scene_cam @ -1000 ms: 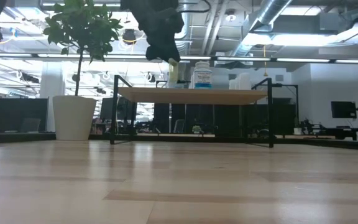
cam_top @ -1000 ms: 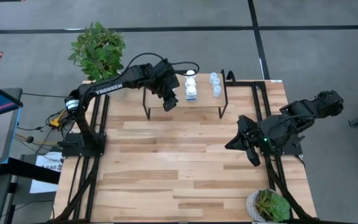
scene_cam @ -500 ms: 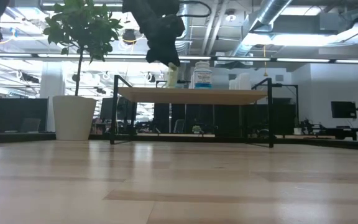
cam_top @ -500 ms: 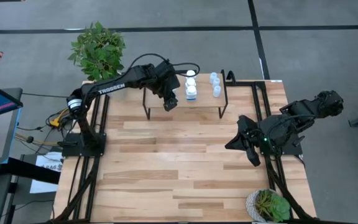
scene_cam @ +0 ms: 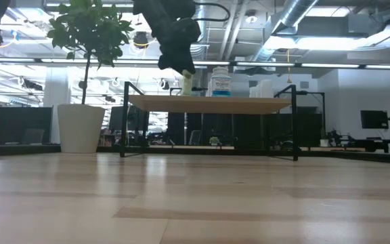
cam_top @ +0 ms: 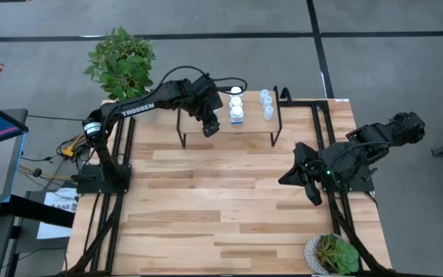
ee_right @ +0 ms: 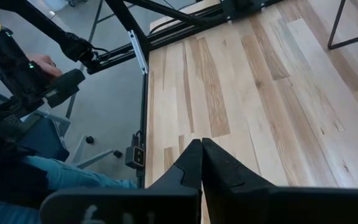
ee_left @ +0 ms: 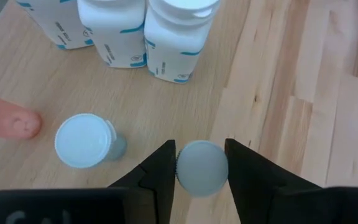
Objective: Pick and place medicine bottles onto shelf by color
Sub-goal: Put the yellow medicine bottle on the shelf, then return to Home Position
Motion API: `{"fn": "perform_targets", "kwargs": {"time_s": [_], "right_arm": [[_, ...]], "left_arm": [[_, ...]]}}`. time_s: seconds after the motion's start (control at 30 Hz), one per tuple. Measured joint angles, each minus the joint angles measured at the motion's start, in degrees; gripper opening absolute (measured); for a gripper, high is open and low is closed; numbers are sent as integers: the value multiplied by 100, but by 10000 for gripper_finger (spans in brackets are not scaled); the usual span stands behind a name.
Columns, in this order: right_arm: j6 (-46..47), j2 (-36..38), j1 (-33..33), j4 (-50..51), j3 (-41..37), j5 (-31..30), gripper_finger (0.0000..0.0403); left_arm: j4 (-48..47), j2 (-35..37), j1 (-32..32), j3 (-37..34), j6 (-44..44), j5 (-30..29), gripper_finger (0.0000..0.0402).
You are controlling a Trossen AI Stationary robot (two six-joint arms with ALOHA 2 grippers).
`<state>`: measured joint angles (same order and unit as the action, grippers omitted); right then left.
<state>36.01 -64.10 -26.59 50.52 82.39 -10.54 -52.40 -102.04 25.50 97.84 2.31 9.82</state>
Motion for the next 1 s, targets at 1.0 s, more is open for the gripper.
{"fn": "perform_targets", "kwargs": {"time_s": [1.0], "right_arm": [[45,0,-17,-114,0,9,24]], "left_arm": [[-549,204,1,872,-469,388,158]]}}
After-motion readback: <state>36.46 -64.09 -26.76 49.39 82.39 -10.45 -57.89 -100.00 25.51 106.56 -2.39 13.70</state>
